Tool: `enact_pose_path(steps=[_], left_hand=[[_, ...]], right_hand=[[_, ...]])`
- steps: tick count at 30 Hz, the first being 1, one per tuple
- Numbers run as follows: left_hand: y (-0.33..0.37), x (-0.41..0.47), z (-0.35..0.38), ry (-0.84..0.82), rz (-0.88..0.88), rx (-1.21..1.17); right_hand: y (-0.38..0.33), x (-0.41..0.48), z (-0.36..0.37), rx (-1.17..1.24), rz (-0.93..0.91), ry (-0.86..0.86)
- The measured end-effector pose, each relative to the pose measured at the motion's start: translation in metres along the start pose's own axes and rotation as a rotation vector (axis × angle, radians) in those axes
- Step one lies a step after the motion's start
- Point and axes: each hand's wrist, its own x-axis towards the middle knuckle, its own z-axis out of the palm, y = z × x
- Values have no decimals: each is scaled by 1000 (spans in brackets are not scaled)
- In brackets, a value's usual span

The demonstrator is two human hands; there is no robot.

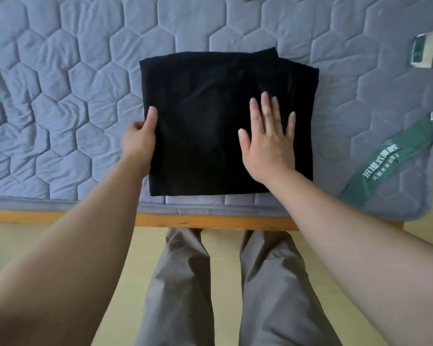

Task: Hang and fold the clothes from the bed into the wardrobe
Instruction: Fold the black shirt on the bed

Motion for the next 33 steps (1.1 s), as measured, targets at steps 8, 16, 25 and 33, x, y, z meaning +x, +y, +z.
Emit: enact_pose_path(steps=[8, 16, 25, 33], left_hand=[[-16, 49, 12, -24, 185, 104], [11, 11, 6, 33, 372, 157], [62, -59, 23, -20, 619, 339], [91, -99, 86, -114, 760, 278]], right_hand=[[-50, 58, 56, -31, -28, 140], [-54, 64, 49, -63, 4, 96], [-38, 54, 25, 133, -52, 41], [-14, 49, 17, 444, -106, 71]])
